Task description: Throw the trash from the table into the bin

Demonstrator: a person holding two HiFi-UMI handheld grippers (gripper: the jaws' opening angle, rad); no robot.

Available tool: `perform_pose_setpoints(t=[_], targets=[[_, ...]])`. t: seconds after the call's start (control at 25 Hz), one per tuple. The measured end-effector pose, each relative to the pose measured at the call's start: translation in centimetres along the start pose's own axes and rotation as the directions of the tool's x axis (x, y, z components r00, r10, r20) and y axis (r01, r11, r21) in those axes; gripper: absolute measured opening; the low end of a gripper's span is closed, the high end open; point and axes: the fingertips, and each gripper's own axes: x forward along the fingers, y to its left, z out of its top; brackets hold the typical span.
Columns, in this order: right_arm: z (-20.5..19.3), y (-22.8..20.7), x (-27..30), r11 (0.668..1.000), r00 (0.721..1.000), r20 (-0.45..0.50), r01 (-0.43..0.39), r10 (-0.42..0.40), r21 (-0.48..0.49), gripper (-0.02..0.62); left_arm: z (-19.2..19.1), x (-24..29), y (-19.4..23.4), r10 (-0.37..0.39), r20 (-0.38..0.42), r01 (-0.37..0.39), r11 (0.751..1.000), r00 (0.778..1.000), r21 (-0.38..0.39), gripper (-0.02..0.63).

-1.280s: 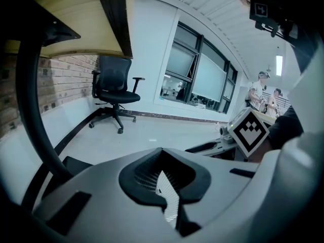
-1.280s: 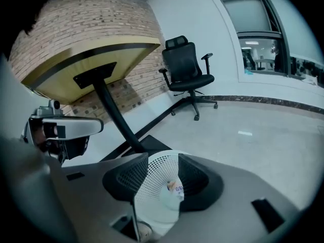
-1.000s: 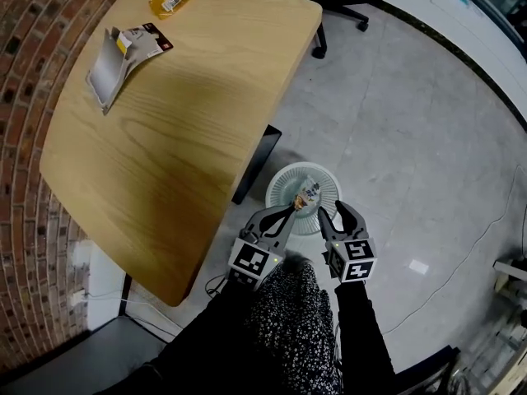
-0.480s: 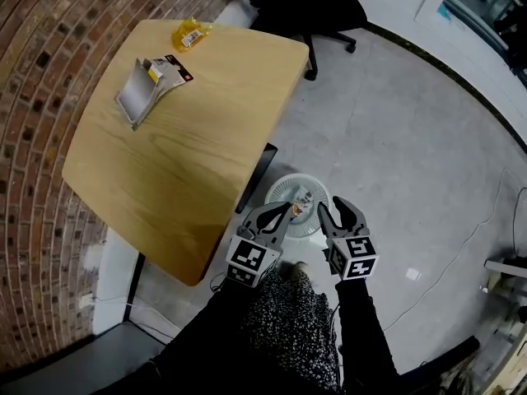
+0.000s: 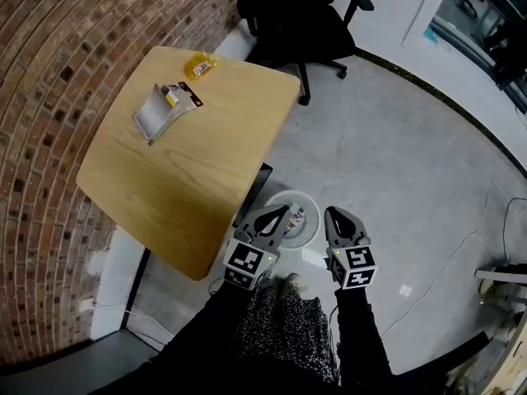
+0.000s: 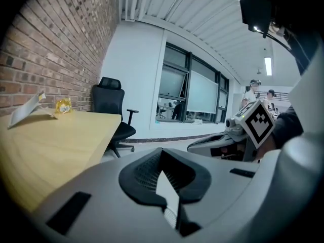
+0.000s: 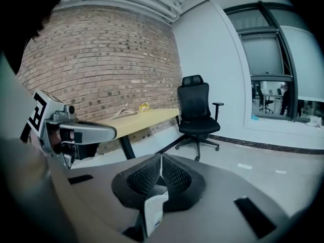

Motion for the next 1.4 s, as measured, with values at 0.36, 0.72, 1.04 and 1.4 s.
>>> perform_pose_setpoints(t=[0.36, 0.72, 1.04, 1.4], targets=[[4.9, 1.7, -3.1, 0.999, 0.999, 0.023, -0.043, 0.044, -0.034, 0.012, 4.3, -3.4, -0.3, 0.05, 0.023, -0.05, 0.999, 0.998, -0.012, 0.005], [10.3, 3.8, -4.1, 0.99, 0.988, 0.099, -0.11, 0.118, -0.084, 0.011, 9.4, -7.1, 1.1, 0.148, 0.103, -0.151, 0.988, 0.984, 0.015, 0.005], [12.8, 7.2, -3.9, 0.97, 0.969, 0.122, -0.199, 0.216, -0.142, 0.011, 9.8, -11.8, 2.6, 0.269, 0.119, -0.266, 0.963, 0.956, -0.033, 0.006], [13.5, 13.2, -3.3, 0.929, 0.934, 0.112, -0.313, 0.339, -0.198, 0.011, 8.5, -17.9, 4.7, 0.418, 0.144, -0.409, 0.908, 0.897, -0.09, 0.006]])
